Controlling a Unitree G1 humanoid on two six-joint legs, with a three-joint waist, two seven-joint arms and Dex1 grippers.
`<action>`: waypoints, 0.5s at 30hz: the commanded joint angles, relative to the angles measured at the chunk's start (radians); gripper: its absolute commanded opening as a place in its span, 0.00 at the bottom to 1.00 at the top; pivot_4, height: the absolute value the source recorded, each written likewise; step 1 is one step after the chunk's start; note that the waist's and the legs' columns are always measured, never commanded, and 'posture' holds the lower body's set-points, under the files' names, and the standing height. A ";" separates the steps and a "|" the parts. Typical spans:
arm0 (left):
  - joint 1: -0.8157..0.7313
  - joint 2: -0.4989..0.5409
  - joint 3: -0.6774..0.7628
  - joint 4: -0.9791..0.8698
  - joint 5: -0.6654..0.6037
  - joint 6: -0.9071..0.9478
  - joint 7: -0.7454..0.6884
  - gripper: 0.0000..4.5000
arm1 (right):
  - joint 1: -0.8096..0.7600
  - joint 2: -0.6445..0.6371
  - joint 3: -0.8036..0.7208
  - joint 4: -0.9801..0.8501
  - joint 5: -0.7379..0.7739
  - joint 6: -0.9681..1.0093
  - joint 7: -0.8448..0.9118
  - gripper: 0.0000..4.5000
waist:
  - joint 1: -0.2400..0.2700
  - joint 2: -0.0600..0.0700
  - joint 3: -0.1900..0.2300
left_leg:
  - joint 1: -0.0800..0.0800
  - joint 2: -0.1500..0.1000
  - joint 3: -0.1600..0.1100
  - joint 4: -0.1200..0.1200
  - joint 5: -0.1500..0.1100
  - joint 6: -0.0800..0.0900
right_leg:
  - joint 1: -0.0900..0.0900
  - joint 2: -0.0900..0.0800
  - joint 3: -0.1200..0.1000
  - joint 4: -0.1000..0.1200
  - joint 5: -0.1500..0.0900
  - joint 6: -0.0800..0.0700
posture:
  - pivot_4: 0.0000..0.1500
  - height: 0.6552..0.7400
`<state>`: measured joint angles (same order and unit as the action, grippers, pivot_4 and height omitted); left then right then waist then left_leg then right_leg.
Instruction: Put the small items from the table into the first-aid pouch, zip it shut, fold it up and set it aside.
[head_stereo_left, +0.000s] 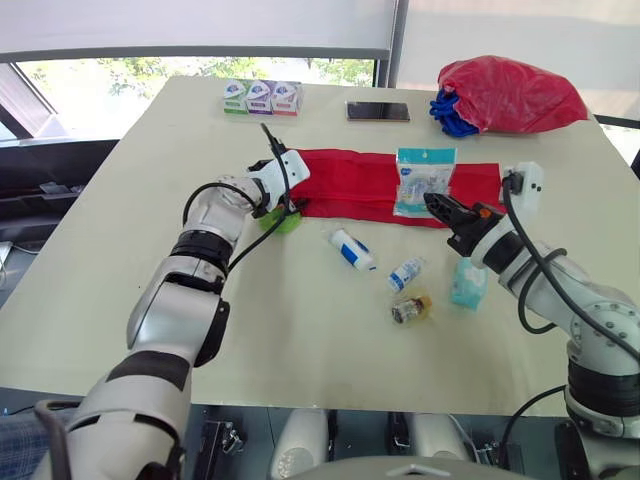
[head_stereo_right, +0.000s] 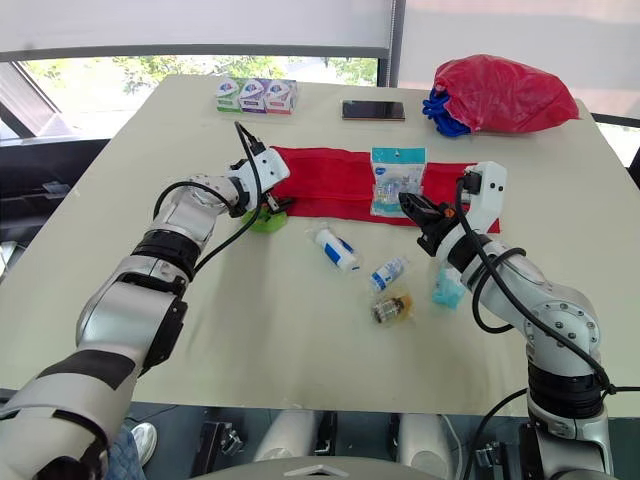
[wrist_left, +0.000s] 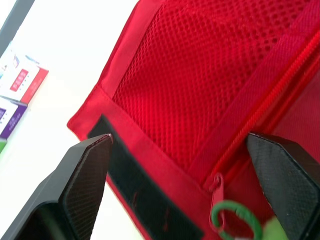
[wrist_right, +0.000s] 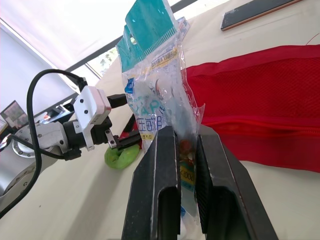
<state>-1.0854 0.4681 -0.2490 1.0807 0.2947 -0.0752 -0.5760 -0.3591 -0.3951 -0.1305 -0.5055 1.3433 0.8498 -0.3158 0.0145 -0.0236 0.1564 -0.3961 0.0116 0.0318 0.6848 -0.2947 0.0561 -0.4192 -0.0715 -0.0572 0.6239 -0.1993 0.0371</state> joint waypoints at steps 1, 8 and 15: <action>-0.049 -0.018 -0.012 0.056 0.026 -0.055 0.032 0.99 | -0.013 -0.002 -0.008 -0.035 -0.004 -0.019 0.011 0.00 | 0.000 0.000 0.000 | 0.000 0.000 0.000 0.000 0.000 0.000 | 0.000 0.000 0.000 0.000 0.000 0.000 | 1.00 1.00; -0.090 -0.036 -0.013 0.122 0.053 -0.094 0.061 0.71 | -0.008 0.012 -0.002 -0.041 -0.022 -0.025 0.010 0.00 | -0.002 0.000 0.000 | 0.000 0.000 0.000 0.000 0.000 0.000 | 0.000 0.000 0.000 0.000 0.000 0.000 | 1.00 1.00; -0.080 -0.029 -0.002 0.118 0.042 -0.101 0.013 0.01 | -0.006 0.017 -0.005 -0.041 -0.037 -0.024 0.017 0.00 | -0.002 0.000 0.000 | 0.000 0.000 0.000 0.000 0.000 0.000 | 0.000 0.000 0.000 0.000 0.000 0.000 | 1.00 1.00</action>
<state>-1.1433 0.4281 -0.2637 1.2271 0.3498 -0.1566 -0.5501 -0.3592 -0.3770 -0.1252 -0.5055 1.3030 0.8457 -0.3099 0.0129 -0.0236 0.1564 -0.3963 0.0114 0.0318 0.6847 -0.2947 0.0561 -0.4193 -0.0714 -0.0574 0.6243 -0.1991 0.0372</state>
